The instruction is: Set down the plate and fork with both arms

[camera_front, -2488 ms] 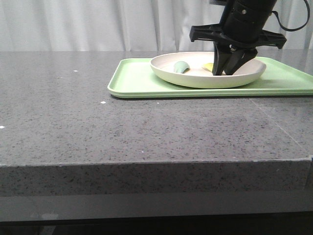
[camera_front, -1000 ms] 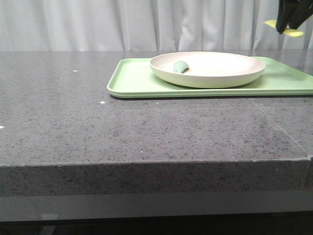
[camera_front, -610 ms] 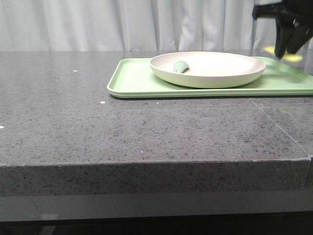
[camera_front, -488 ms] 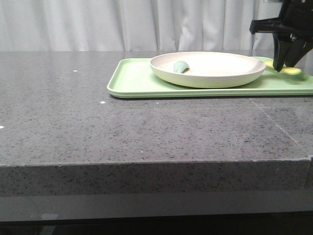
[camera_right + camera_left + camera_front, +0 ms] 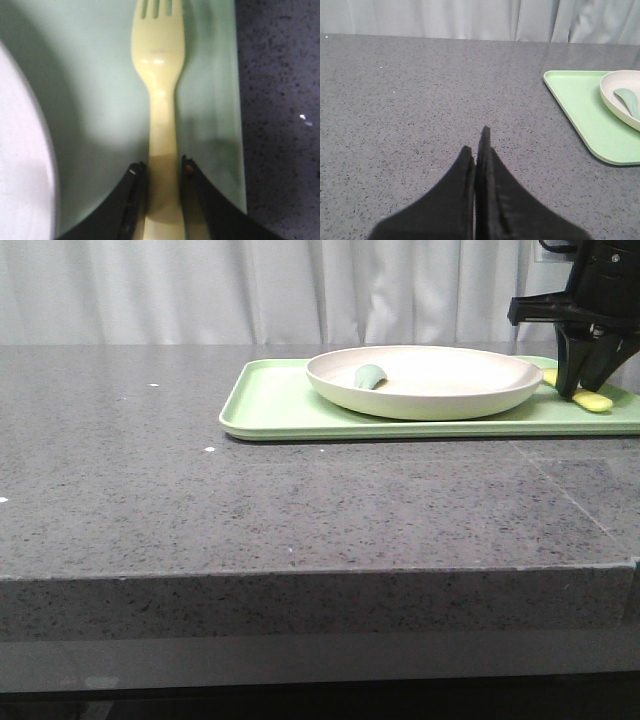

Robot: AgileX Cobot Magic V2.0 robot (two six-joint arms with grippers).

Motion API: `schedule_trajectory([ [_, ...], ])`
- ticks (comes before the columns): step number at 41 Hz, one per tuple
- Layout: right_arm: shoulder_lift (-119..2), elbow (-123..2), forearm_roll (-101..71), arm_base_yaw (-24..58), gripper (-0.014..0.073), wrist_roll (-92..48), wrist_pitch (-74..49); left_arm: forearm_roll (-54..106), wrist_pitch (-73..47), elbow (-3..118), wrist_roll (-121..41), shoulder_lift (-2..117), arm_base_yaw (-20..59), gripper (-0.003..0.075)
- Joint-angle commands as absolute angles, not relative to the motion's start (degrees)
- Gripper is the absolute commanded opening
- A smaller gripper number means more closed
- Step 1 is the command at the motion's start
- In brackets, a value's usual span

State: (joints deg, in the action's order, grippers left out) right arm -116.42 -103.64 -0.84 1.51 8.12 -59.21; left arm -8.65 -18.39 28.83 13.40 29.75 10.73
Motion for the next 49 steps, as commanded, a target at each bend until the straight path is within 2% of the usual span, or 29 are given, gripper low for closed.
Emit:
schedule_trajectory([
  [1,-112.95,-105.43,-0.54,1.27,0.0271,7.03,-57.97,-8.8,-13.86,30.41,13.26,29.88,11.14,-0.0018],
  [6,-111.46,-105.64,-0.54,1.27,0.0311,7.03,-58.09,-8.8,-13.86,30.41,13.26,29.88,11.14,-0.0018],
  [17,-102.78,-105.64,-0.59,1.27,0.0288,7.03,-58.89,-8.8,-13.86,30.41,13.26,29.88,11.14,-0.0018],
  [31,-94.0,-103.75,-0.59,1.53,-0.0074,6.96,-60.49,-8.8,-13.86,30.41,13.26,29.88,11.14,-0.0018],
  [49,-66.32,-70.79,-0.52,4.3,-0.0064,6.5,-46.4,-8.8,-13.86,30.41,13.26,29.88,11.14,-0.0018],
])
